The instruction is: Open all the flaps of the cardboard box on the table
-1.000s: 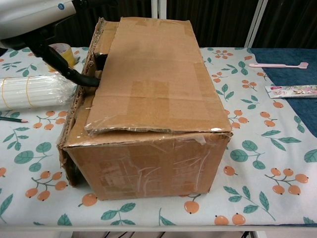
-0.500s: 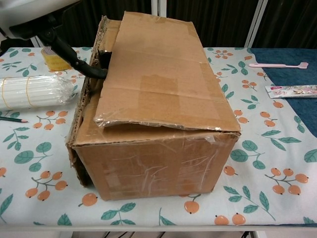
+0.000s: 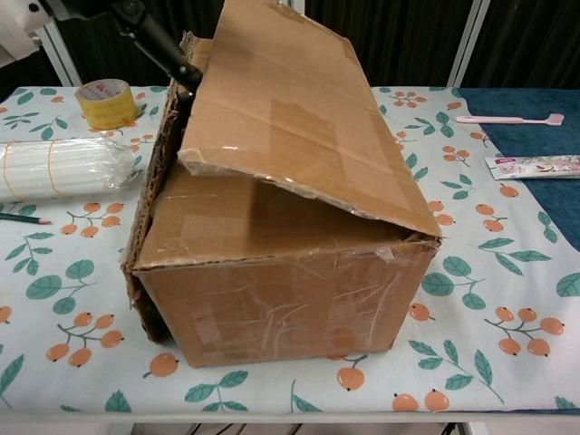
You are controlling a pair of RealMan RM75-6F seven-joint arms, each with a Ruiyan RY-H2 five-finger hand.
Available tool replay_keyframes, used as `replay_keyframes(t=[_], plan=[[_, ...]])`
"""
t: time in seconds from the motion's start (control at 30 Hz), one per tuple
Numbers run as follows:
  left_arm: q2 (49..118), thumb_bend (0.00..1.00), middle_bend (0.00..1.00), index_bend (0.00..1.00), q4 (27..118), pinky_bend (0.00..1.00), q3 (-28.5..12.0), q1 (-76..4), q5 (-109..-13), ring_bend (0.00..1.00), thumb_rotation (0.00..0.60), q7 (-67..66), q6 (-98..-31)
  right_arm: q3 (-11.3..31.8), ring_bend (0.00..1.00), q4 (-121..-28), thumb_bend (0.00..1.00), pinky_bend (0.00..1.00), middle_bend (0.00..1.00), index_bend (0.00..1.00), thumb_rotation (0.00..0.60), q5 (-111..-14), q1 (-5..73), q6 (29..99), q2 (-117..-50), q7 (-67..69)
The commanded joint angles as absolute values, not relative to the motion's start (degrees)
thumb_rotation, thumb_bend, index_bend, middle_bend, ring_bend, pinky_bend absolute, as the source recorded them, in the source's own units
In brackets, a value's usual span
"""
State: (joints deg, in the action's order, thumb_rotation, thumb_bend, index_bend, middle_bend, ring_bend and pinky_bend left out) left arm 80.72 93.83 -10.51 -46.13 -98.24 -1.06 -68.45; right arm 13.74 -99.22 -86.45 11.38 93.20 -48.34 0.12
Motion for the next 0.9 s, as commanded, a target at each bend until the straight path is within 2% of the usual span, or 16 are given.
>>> replay_keyframes(t=[0.03,0.9], plan=[[81.26,0.04,0.03,0.00,94.71,0.15,-11.56,-47.28,-97.12,0.07,0.600,-1.36,-67.37,13.98,0.00,-98.94,0.21,0.00,0.00,0.00,0.600,-86.65,11.11,93.83,-48.22,1.05],[91.27,0.04,0.03,0.00,91.04,0.15,-19.00,-57.33,-95.20,0.07,0.600,-12.49,-65.99,14.19,0.00,-93.48,0.21,0.00,0.00,0.00,0.600,-86.38,8.94,95.80,-48.58,11.38]])
